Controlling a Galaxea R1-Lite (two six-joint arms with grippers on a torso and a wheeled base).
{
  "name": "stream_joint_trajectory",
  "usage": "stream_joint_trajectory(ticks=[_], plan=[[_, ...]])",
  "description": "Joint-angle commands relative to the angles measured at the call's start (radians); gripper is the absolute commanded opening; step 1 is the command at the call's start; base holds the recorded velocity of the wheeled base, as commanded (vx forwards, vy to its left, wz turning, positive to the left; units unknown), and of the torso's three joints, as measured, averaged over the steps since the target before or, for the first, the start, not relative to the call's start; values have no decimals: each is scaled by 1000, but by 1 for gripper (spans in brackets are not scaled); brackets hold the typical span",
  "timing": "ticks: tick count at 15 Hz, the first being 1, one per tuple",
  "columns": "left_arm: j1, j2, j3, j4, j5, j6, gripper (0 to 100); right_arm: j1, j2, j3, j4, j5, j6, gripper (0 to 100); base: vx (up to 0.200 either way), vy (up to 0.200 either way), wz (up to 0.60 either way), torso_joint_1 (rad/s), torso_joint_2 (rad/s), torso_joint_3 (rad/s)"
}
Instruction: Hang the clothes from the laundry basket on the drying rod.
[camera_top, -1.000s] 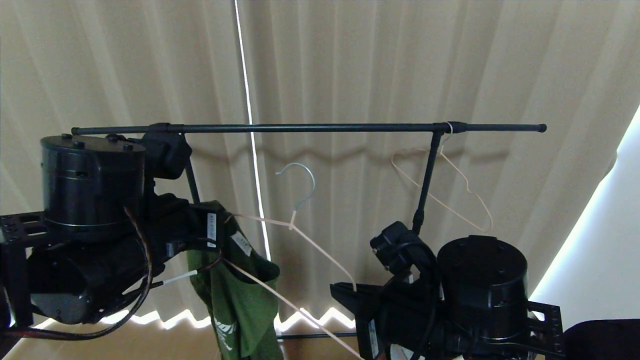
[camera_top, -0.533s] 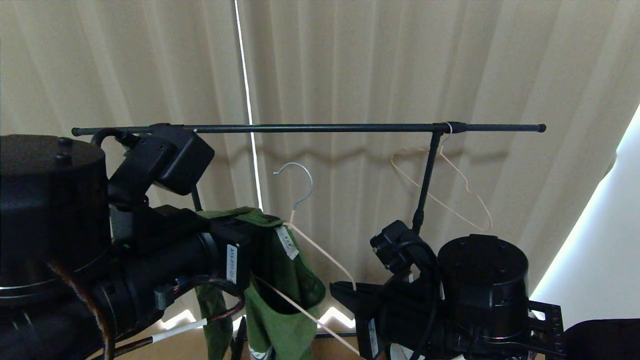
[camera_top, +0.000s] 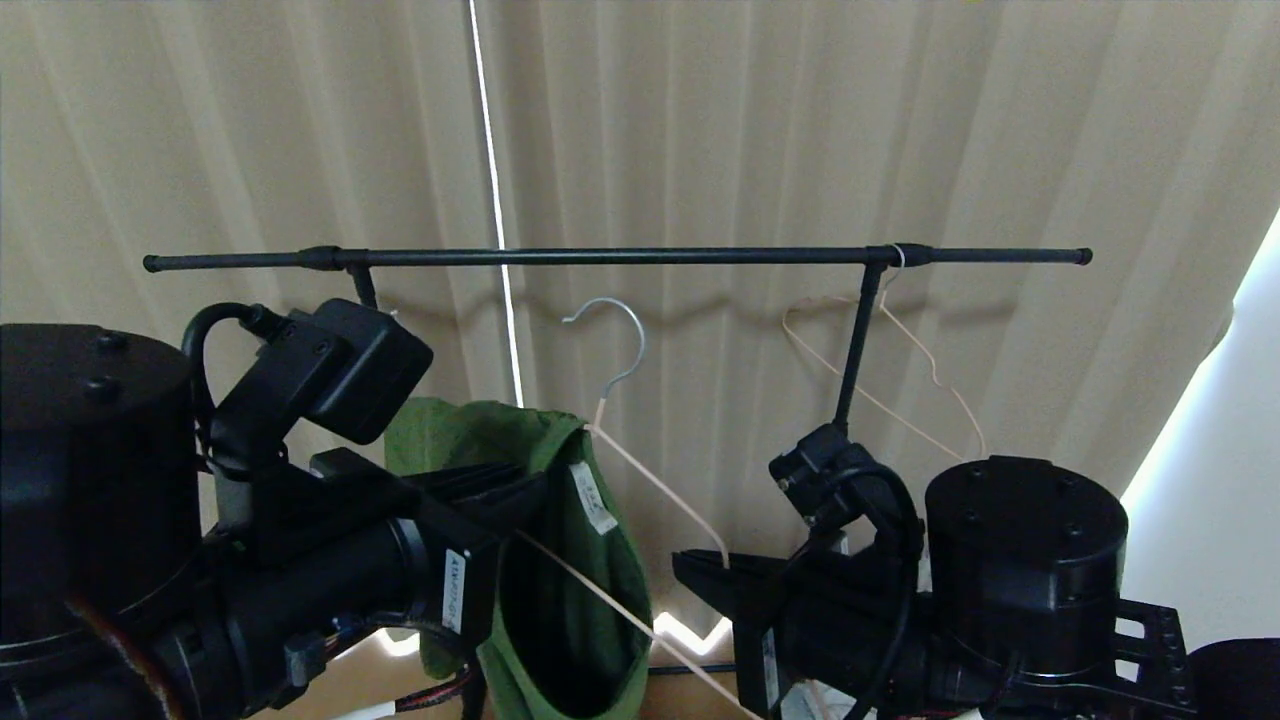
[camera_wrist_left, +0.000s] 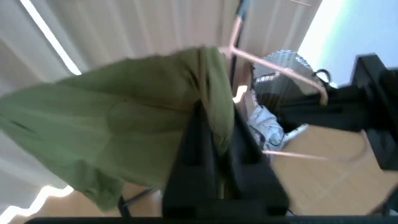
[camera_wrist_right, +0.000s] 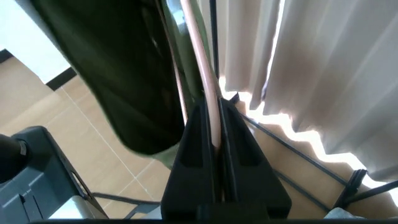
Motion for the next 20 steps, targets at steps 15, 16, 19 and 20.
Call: stream_joint_trajectory(ticks=[15,16,19,20], plan=[[322,-48,164,-265,-406,672,100,-92,-310,34,264,134,-108,0,0,0,0,0,0,0],[322,-45,162,-267,-406,704,100,-92,-302,33,262,152,-129,0,0,0,0,0,0,0],[320,-5,134,-279,-407,778,100,-80,-292,5,264,168,-158,0,0,0,0,0,0,0],[322,7,125,-279,-407,786,100,-77,-283,3,264,168,-164,0,0,0,0,0,0,0]])
